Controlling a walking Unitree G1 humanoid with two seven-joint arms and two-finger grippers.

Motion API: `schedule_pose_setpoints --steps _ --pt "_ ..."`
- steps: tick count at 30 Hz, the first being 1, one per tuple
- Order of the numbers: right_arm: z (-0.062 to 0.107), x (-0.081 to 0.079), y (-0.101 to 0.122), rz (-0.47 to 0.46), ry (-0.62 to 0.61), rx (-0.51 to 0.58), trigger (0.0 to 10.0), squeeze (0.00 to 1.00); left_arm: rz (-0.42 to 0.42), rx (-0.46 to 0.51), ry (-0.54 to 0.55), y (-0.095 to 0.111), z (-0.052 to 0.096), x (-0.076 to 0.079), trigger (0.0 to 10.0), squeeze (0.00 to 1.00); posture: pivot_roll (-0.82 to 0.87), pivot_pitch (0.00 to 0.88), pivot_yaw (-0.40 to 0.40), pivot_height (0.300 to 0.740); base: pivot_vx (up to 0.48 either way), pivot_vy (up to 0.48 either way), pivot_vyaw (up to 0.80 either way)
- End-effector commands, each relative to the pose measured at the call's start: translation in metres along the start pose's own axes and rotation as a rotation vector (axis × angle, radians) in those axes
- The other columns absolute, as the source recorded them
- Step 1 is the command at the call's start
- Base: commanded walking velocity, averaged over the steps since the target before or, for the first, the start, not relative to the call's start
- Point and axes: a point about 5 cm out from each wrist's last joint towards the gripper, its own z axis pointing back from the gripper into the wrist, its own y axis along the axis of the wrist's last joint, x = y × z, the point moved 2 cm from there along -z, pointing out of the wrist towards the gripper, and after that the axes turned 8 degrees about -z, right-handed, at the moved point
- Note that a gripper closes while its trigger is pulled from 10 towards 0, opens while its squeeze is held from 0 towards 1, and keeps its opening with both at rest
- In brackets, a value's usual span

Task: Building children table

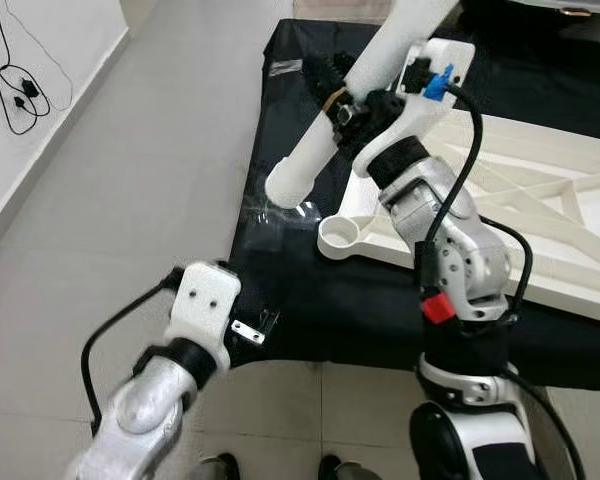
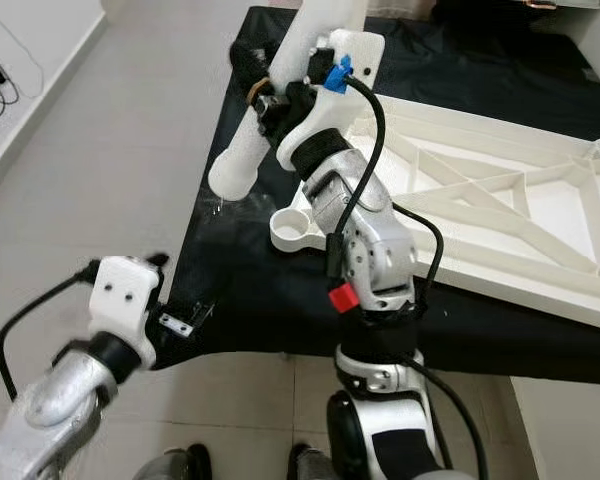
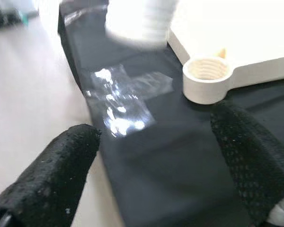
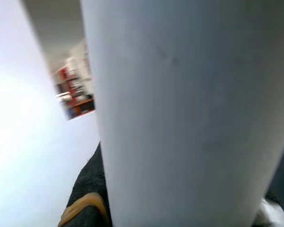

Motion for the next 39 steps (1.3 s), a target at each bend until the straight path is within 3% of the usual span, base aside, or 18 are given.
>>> schedule_pose_setpoints --steps 1,4,8,14,15,20,21,30,31,39 --pt "0.003 -0.003 -0.008 -0.048 0.069 -0.033 10.0 0.0 -0.076 -0.032 -0.033 -0.005 -0.005 -0.001 10.0 0.0 0.1 0.177 -0.042 0.74 0.0 0.0 0.0" --pt "0.003 -0.004 -0.01 -0.058 0.086 -0.039 10.0 0.0 -0.106 -0.026 -0.043 -0.004 -0.008 -0.004 10.0 0.0 0.11 0.174 -0.042 0.74 0.0 0.0 0.0" --pt "0.008 -0.016 -0.021 -0.105 0.173 -0.083 10.0 0.0 -0.181 -0.01 -0.068 -0.006 -0.021 -0.012 10.0 0.0 0.1 0.17 -0.033 0.74 0.0 0.0 0.0" --pt "0.013 -0.023 -0.027 -0.13 0.207 -0.106 10.0 0.0 -0.19 -0.002 -0.093 -0.008 -0.027 -0.011 10.0 0.0 0.1 0.169 -0.036 0.74 0.0 0.0 0.0" --pt "0.014 -0.025 -0.029 -0.136 0.217 -0.111 10.0 0.0 -0.178 0.003 -0.102 -0.007 -0.028 -0.01 10.0 1.0 0.1 0.169 -0.036 0.74 0.0 0.0 0.0" --pt "0.016 -0.032 -0.033 -0.153 0.25 -0.122 10.0 0.0 -0.174 0.01 -0.124 -0.006 -0.034 -0.006 10.0 1.0 0.1 0.167 -0.039 0.74 0.0 0.0 0.0" --pt "0.016 -0.034 -0.033 -0.157 0.257 -0.124 10.0 0.0 -0.182 0.015 -0.134 -0.006 -0.036 -0.004 10.0 0.0 0.1 0.167 -0.039 0.74 0.0 0.0 0.0" --pt "0.017 -0.04 -0.037 -0.171 0.282 -0.139 10.0 0.0 -0.176 0.05 -0.13 -0.002 -0.048 -0.003 10.0 0.0 0.09 0.166 -0.038 0.74 0.0 0.0 0.0" --pt "0.017 -0.04 -0.038 -0.169 0.282 -0.143 10.0 0.0 -0.163 0.058 -0.12 -0.001 -0.049 -0.004 0.0 0.0 0.09 0.166 -0.038 0.74 0.0 0.0 0.0" --pt "0.019 -0.039 -0.04 -0.162 0.271 -0.152 10.0 0.0 -0.18 0.074 -0.148 -0.001 -0.049 0.001 0.0 0.0 0.09 0.169 -0.039 0.74 0.0 0.0 0.0"
